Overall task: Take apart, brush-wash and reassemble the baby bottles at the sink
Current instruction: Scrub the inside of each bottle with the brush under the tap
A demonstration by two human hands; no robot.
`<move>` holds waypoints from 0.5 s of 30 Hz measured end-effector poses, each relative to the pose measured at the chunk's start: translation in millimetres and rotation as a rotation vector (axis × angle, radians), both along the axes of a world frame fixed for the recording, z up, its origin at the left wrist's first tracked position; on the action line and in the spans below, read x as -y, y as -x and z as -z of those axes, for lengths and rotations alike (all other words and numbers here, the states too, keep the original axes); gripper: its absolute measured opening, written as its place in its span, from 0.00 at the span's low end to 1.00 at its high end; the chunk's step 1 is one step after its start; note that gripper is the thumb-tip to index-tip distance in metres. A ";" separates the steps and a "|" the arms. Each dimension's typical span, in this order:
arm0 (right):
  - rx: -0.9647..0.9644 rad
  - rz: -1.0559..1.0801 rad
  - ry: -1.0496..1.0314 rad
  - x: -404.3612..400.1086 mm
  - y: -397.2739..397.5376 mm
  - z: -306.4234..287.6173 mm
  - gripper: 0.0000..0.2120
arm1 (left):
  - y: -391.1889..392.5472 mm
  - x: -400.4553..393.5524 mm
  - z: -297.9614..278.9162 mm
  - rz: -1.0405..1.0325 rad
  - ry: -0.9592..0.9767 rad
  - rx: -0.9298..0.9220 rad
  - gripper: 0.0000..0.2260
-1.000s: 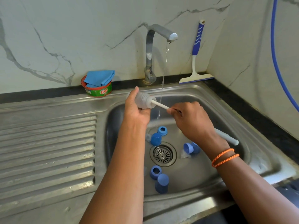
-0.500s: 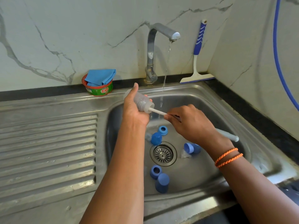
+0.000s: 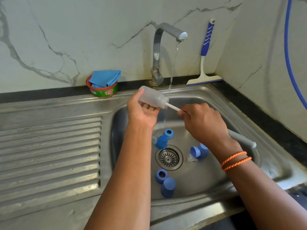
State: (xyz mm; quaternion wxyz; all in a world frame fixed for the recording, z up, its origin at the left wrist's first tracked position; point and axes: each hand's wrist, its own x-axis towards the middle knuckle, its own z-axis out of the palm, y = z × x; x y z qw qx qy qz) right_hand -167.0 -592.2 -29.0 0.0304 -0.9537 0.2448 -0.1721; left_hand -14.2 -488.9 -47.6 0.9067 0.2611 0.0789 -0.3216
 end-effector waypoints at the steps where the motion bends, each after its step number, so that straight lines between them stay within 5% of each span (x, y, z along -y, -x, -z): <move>1: -0.024 -0.022 0.006 0.5 0.2 -0.5 0.18 | 0.3 -0.3 -0.5 0.010 0.022 0.011 0.18; 7: -0.030 -0.222 -0.160 11.4 1.9 -0.8 0.17 | -0.5 -1.3 -5.3 0.073 -0.015 0.070 0.19; 15: 0.113 -0.151 0.004 -1.7 -0.4 1.6 0.18 | -3.9 -2.8 -3.1 0.008 -0.022 -0.023 0.27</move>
